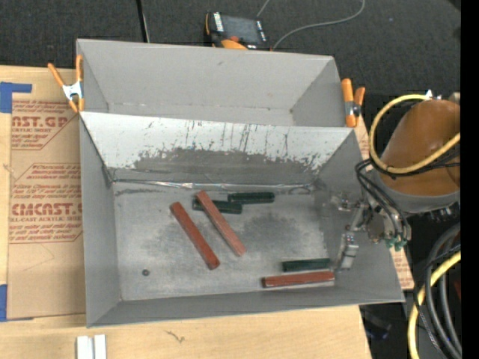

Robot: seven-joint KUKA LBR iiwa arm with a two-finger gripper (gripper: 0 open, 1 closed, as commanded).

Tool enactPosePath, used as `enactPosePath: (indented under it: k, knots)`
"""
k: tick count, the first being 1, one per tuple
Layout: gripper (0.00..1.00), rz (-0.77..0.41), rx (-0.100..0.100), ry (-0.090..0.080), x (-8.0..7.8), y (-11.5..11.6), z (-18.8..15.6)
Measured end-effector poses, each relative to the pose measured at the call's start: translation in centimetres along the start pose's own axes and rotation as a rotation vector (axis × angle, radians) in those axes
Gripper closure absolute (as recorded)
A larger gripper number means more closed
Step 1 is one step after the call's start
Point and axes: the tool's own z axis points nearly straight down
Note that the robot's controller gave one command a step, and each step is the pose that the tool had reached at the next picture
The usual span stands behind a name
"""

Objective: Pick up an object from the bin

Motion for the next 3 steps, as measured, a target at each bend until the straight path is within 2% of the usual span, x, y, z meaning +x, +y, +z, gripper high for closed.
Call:
enactPosePath:
  k: [1,2,3]
  knots:
    - [0.0,0.167,-0.001,0.006,-0.23,4.35,11.93]
    - [1.0,0.167,-0.001,-0.003,-0.49,4.24,11.56]
    - [0.0,0.168,-0.001,-0.009,-0.63,4.22,11.51]
